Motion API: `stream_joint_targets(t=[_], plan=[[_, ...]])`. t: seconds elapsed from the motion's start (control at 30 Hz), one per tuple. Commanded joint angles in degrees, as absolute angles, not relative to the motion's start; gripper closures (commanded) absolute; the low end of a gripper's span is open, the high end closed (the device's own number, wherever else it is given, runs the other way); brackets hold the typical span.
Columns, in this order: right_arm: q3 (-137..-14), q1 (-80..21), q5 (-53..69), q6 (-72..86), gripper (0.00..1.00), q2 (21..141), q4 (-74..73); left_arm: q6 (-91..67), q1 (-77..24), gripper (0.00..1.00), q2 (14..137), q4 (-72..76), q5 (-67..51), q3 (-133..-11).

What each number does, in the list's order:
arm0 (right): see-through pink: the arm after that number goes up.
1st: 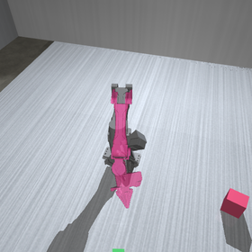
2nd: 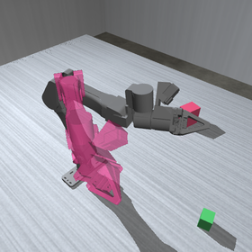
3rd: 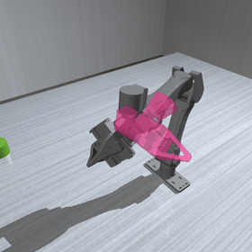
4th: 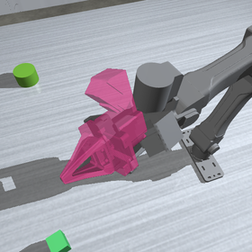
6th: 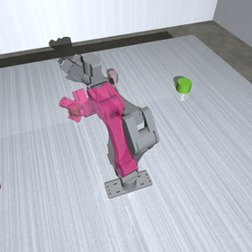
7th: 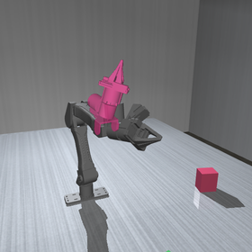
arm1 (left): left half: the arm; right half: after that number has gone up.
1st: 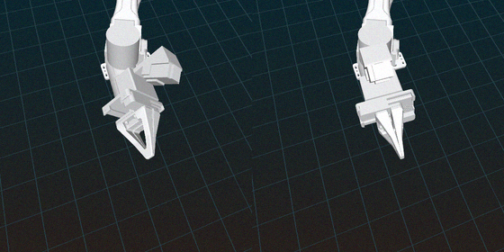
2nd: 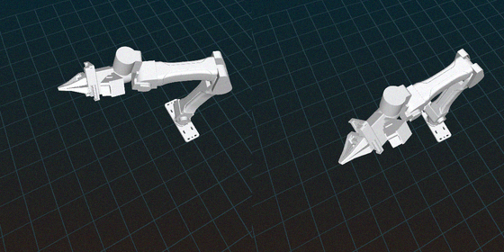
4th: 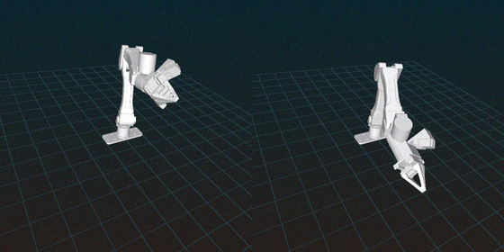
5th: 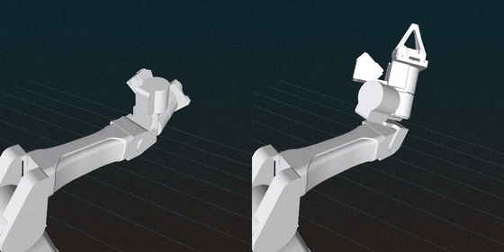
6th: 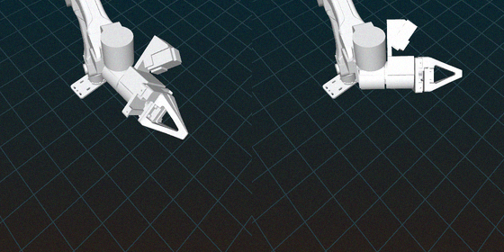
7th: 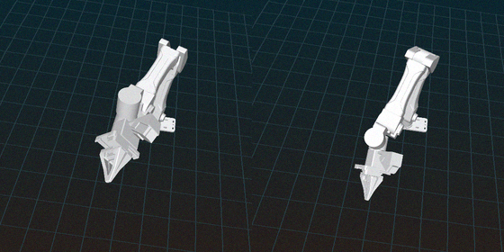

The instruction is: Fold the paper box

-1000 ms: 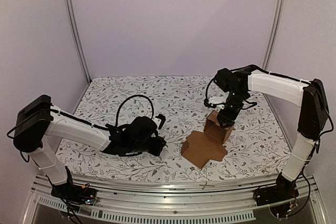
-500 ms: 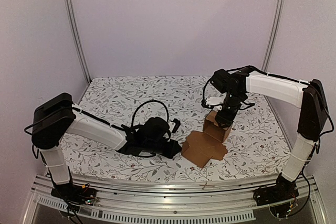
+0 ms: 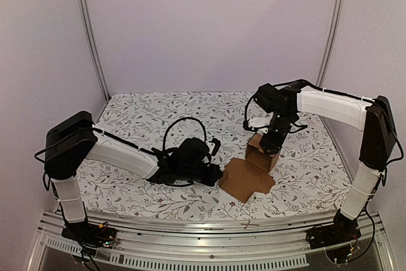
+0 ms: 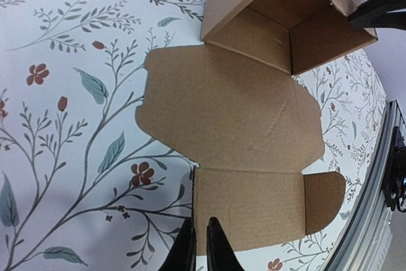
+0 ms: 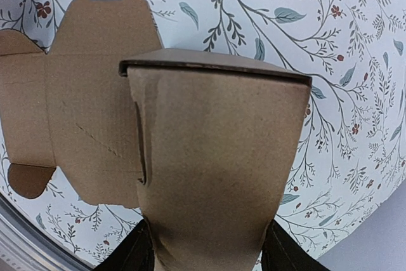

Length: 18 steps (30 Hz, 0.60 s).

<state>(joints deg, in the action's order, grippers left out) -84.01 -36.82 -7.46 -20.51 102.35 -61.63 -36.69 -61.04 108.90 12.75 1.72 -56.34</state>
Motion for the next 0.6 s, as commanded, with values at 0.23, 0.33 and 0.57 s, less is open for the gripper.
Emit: stream_joint_targets(t=[0.23, 0.33, 0.57], plan=[[-83.8, -37.4, -8.6, -20.7, 0.45, 101.7, -61.0, -35.2, -60.5, 0.92, 113.3, 13.8, -2.8, -59.2], [-83.8, -37.4, -8.4, -20.7, 0.45, 101.9, -61.0, -34.0, -61.2, 0.92, 113.3, 14.9, -4.1, -59.3], [-83.9, -37.5, -8.5, -20.6, 0.44, 102.1, -61.0, -32.8, -62.1, 0.91, 113.6, 19.1, -7.6, -59.5]])
